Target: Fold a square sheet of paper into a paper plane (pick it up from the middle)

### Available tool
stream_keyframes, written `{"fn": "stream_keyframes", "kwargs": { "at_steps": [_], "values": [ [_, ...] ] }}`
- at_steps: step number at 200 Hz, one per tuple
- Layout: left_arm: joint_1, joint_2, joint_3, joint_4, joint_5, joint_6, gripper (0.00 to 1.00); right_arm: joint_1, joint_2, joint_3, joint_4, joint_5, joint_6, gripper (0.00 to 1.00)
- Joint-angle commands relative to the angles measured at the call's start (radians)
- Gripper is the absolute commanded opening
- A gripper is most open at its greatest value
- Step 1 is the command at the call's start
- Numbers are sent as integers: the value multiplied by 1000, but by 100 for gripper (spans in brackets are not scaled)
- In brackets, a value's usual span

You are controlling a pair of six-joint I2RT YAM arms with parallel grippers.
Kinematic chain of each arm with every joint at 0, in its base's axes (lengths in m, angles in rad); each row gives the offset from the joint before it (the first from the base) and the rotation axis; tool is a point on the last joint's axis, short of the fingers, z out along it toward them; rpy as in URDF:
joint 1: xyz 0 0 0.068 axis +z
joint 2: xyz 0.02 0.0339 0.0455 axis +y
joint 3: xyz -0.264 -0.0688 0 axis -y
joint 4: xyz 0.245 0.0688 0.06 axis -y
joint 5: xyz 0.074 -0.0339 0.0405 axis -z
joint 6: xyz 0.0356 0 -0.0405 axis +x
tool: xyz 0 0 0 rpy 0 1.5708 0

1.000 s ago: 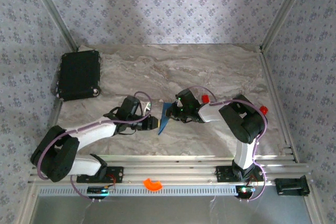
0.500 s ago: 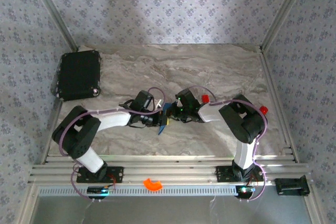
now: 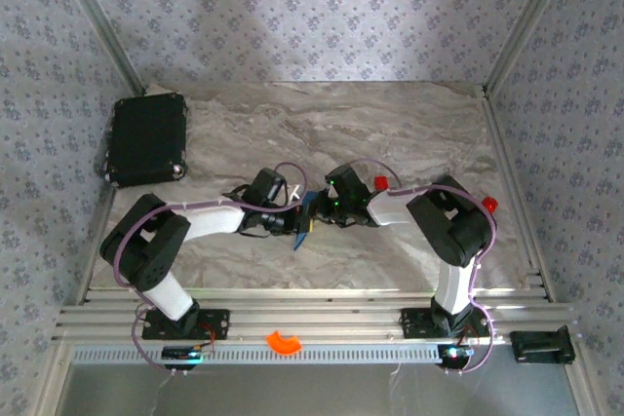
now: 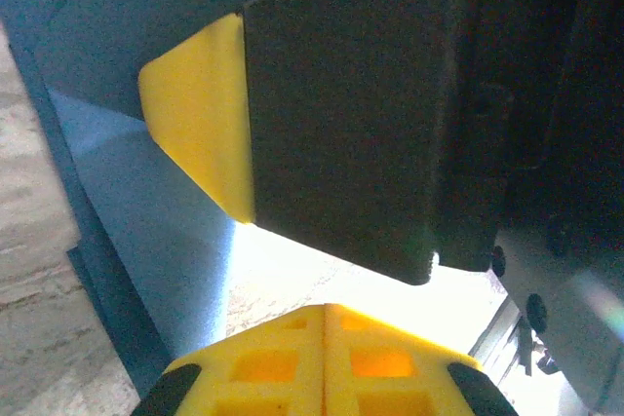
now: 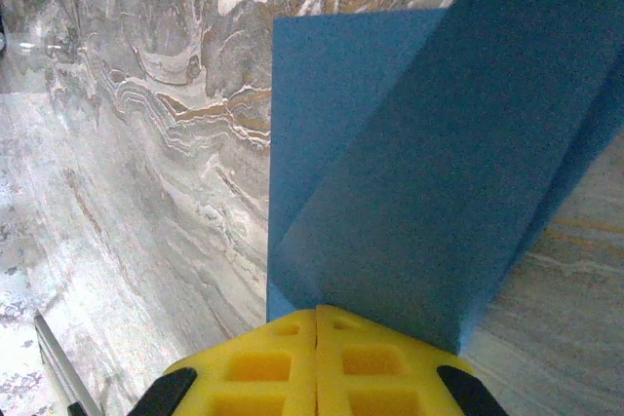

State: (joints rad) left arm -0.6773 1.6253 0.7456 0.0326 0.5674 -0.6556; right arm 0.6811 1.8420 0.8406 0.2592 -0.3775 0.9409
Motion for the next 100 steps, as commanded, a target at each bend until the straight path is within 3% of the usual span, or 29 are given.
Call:
{"fn": "stream_keyframes", "kwargs": {
  "at_steps": [1,100],
  "values": [
    [-7,10,31,2,-7,13,7,5,38,-2,-129,63,-26,8],
    [-8,34,-80,27,-26,12,6,8,35,-12,-135,72,-25,7]
  ]
}}
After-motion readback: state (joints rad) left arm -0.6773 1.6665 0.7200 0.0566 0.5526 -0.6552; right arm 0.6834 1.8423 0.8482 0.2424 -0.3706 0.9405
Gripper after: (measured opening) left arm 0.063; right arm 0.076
